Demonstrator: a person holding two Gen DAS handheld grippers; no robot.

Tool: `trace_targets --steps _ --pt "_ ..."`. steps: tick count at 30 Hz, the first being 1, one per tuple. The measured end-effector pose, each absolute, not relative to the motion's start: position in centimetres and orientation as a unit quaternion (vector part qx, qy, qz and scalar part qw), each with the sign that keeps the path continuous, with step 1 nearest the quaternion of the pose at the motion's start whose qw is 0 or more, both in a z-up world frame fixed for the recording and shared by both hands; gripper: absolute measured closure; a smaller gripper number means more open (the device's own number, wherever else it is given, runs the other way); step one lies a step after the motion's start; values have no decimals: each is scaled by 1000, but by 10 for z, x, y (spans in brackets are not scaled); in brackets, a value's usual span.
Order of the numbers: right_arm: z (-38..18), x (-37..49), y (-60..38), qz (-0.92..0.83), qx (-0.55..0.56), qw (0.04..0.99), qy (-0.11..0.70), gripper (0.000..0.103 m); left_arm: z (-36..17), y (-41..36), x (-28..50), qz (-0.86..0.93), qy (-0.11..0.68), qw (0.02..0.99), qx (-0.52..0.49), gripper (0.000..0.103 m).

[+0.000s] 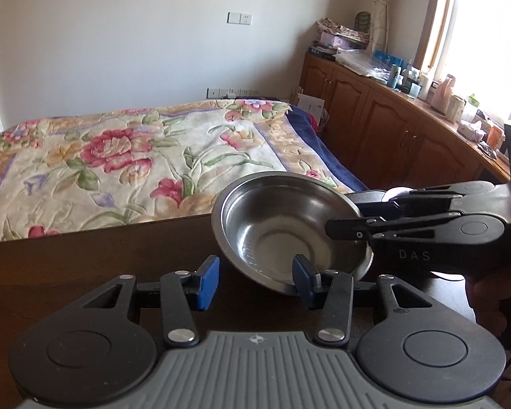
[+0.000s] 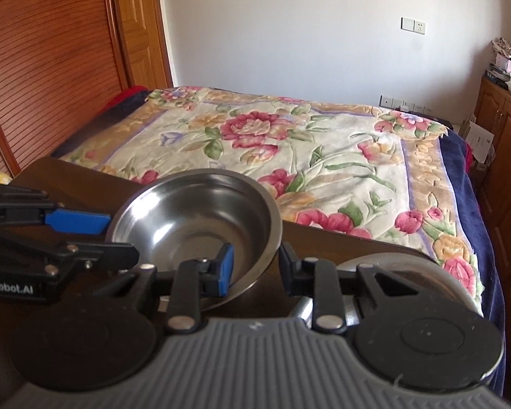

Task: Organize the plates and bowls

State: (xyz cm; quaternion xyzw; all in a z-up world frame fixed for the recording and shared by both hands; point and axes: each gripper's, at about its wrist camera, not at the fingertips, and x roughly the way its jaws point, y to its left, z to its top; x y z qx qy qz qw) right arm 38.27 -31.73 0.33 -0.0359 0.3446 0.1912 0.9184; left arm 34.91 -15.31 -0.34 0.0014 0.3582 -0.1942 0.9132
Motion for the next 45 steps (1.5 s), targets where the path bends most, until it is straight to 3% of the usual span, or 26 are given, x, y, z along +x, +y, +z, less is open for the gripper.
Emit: trace_targets --steps 2,3,9,18,45 --pt "3 383 -318 194 -27 917 347 76 -5 -153 351 -191 361 913 2 58" --pt "3 383 -319 196 -21 916 348 78 -5 -152 352 -190 362 913 2 67" --pt "8 374 -321 199 -5 917 347 85 1 -147 345 -179 364 914 3 80" --pt "35 339 -323 187 1 934 304 88 30 -140 312 -188 330 925 0 85" --pt "86 237 -327 162 -11 958 234 89 91 -126 192 -241 257 935 22 86"
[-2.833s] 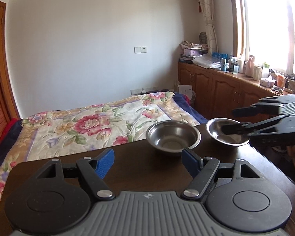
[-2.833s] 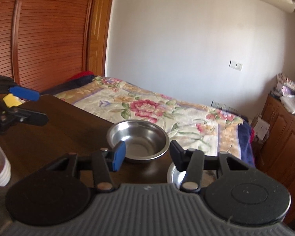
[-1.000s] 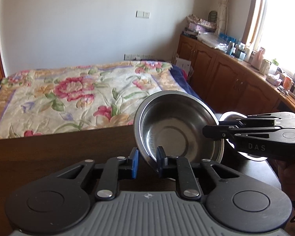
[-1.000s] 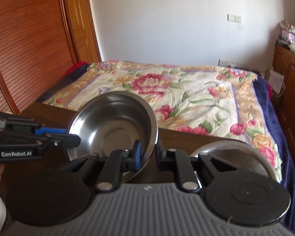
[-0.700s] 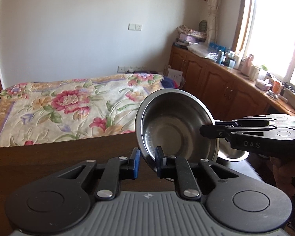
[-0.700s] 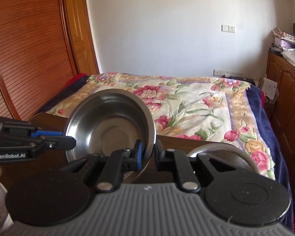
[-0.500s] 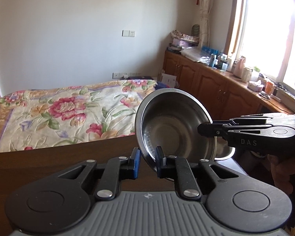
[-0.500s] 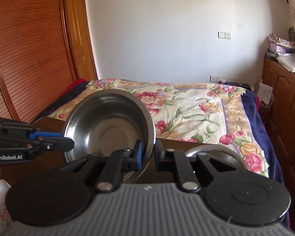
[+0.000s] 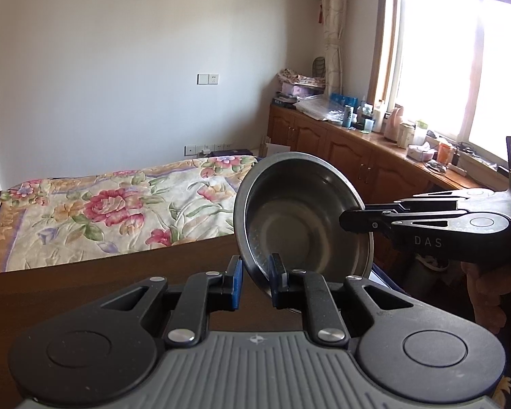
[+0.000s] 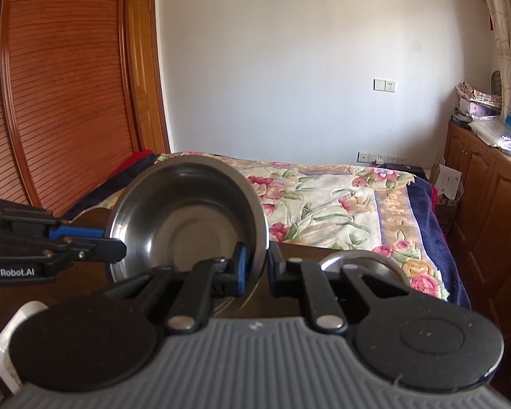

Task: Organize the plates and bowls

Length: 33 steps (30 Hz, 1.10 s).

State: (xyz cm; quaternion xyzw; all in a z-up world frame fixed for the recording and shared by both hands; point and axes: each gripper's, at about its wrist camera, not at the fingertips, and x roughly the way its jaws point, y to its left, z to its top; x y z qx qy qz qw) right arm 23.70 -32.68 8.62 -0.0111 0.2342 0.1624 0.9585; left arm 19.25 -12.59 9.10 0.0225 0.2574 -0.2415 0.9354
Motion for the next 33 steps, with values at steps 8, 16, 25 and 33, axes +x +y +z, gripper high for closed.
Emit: trace_targets --steps 8,16,25,33 --pt "82 208 -324 160 -16 959 233 89 84 -117 159 -253 254 933 23 86" --pt "65 185 -323 157 -13 957 245 91 66 -112 133 -262 265 927 23 88" --pt "47 166 -316 165 -7 950 263 91 47 -102 111 -263 284 922 10 89" --pt "29 153 -309 174 -14 943 284 91 27 -99 99 -264 308 914 23 89"
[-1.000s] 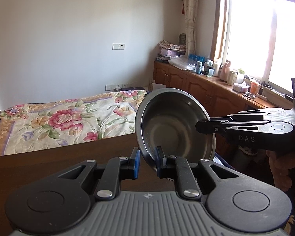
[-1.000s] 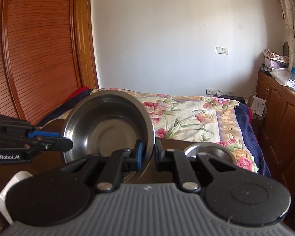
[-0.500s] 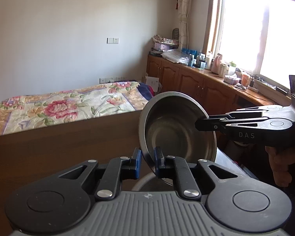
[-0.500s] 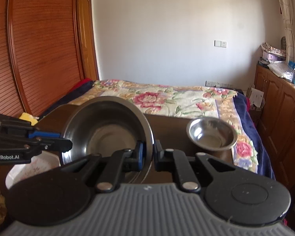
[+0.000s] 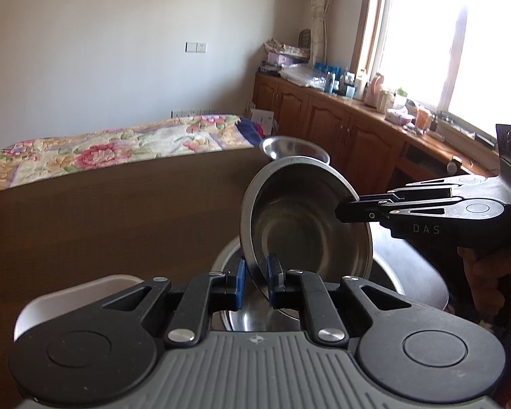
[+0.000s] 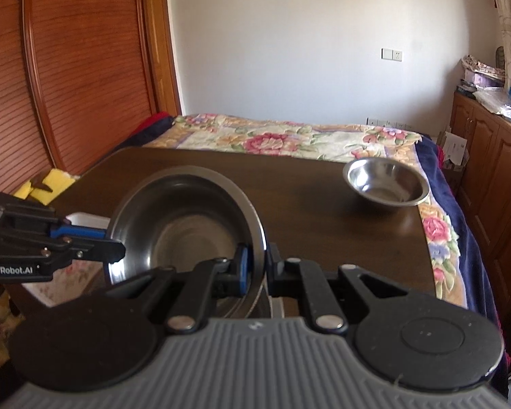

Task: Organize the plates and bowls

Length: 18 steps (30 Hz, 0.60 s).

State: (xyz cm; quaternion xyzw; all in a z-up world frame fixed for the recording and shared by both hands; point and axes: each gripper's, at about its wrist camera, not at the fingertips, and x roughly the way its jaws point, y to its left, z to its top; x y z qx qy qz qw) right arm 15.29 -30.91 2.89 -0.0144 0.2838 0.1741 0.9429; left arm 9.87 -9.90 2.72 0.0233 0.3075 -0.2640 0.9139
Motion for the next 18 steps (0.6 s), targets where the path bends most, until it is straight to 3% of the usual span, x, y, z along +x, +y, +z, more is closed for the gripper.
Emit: trace_targets --steps 18 --pt "7 141 -306 177 -15 938 299 91 2 -97 89 -266 322 908 39 89"
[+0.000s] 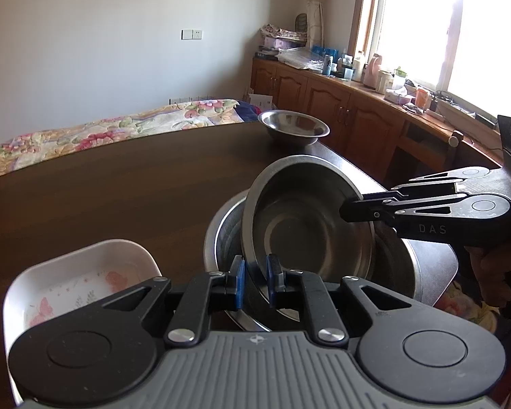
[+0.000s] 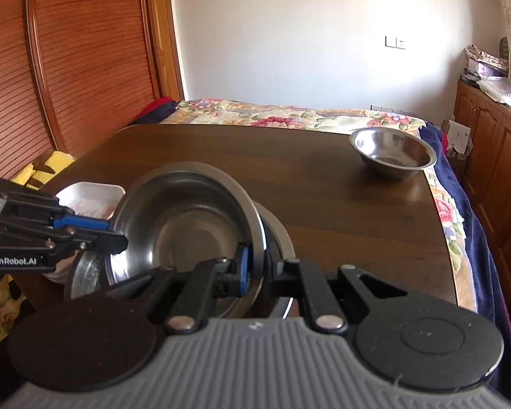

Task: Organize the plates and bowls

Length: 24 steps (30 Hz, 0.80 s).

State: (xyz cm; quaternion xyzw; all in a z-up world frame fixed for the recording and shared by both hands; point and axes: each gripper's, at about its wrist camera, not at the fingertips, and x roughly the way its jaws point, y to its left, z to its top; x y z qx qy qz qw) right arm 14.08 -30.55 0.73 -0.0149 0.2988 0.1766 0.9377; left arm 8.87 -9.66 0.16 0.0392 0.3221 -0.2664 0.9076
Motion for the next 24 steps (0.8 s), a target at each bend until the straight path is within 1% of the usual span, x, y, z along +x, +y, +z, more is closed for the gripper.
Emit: trace_targets --steps 15,24 --pt "4 142 -299 185 -40 934 304 90 -1 -99 86 -251 302 919 46 89" --pt "6 144 -287 189 -92 925 316 89 0 -93 84 -249 294 922 24 89"
